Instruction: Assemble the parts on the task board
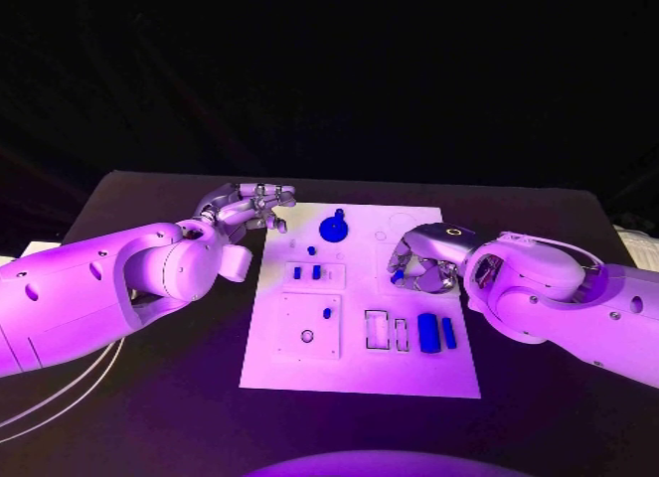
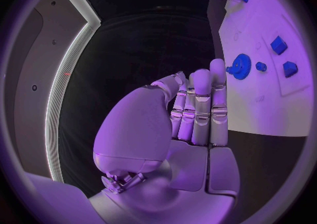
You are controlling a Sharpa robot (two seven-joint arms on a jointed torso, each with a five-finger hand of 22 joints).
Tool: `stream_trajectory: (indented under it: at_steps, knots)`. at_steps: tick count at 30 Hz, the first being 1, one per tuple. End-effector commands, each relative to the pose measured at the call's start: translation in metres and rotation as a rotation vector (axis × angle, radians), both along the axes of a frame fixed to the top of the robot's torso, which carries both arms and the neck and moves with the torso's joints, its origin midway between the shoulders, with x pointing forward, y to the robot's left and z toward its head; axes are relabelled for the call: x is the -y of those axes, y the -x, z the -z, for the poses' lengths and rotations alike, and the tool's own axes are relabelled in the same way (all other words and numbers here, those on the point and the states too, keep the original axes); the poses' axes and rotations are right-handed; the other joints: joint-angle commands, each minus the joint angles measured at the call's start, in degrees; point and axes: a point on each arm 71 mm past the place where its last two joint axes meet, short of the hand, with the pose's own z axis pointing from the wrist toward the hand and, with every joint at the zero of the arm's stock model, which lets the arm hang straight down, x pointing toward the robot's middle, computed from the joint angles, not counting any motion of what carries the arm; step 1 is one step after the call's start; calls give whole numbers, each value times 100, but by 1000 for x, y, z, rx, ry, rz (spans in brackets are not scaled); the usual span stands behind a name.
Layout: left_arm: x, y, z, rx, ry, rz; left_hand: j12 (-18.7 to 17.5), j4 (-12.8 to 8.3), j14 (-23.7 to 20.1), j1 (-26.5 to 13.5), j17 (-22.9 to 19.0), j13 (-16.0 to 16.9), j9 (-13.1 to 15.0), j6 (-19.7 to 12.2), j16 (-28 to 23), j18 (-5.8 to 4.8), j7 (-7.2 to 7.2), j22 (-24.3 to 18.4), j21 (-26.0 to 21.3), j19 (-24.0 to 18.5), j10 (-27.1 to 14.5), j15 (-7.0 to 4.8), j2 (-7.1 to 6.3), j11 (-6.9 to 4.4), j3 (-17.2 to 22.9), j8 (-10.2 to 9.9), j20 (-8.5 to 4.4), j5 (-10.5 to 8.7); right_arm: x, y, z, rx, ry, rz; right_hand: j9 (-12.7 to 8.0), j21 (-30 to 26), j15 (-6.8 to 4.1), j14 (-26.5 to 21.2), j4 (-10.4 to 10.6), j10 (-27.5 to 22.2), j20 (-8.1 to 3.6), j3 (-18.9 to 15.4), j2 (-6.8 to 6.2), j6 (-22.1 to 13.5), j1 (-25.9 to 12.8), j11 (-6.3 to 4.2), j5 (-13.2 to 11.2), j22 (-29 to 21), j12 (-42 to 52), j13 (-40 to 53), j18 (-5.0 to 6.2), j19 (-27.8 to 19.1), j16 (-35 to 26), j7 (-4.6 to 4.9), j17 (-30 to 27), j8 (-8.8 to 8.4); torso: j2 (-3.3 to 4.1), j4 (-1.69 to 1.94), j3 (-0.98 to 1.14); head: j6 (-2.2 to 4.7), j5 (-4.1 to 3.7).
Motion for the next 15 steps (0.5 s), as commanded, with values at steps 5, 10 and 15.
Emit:
stream_trajectory:
  at_steps: [5, 10, 15]
  knots:
    - [2, 1, 0, 2, 5, 24, 40, -26, -50, 40, -14, 6, 1, -30, -33, 111, -6, -8, -25, 1, -40, 1, 30, -17, 0, 24, 51, 36, -1, 1, 4, -1, 33, -2, 9, 47, -38, 187, -34, 129, -18, 207, 124, 80, 107, -18, -287, 29, -56, 0, -91, 48, 37, 5, 8, -1, 0, 2, 0, -19, -2]
    - [2, 1, 1, 1, 5, 25, 40, -26, -50, 40, -14, 6, 1, -30, -33, 111, -6, -8, -25, 1, -40, 1, 30, -17, 0, 24, 51, 36, -2, 1, 3, 24, 17, -6, 31, 208, -75, 214, -139, 338, -40, 401, 213, 171, 249, -63, -377, 272, -12, 21, -128, 140, 138, 2, 117, 34, -2, 2, -1, -30, -3]
    - [2, 1, 1, 0, 5, 25, 40, -26, -50, 40, -14, 6, 1, -30, -33, 111, -6, -8, -25, 1, -40, 1, 30, -17, 0, 24, 51, 36, -4, 2, -2, 65, -26, -18, 46, 387, -107, 239, -248, 532, -65, 569, 253, 219, 334, -99, -382, 524, 33, 38, -167, 233, 235, 3, 216, 53, -3, -2, -2, -39, -3]
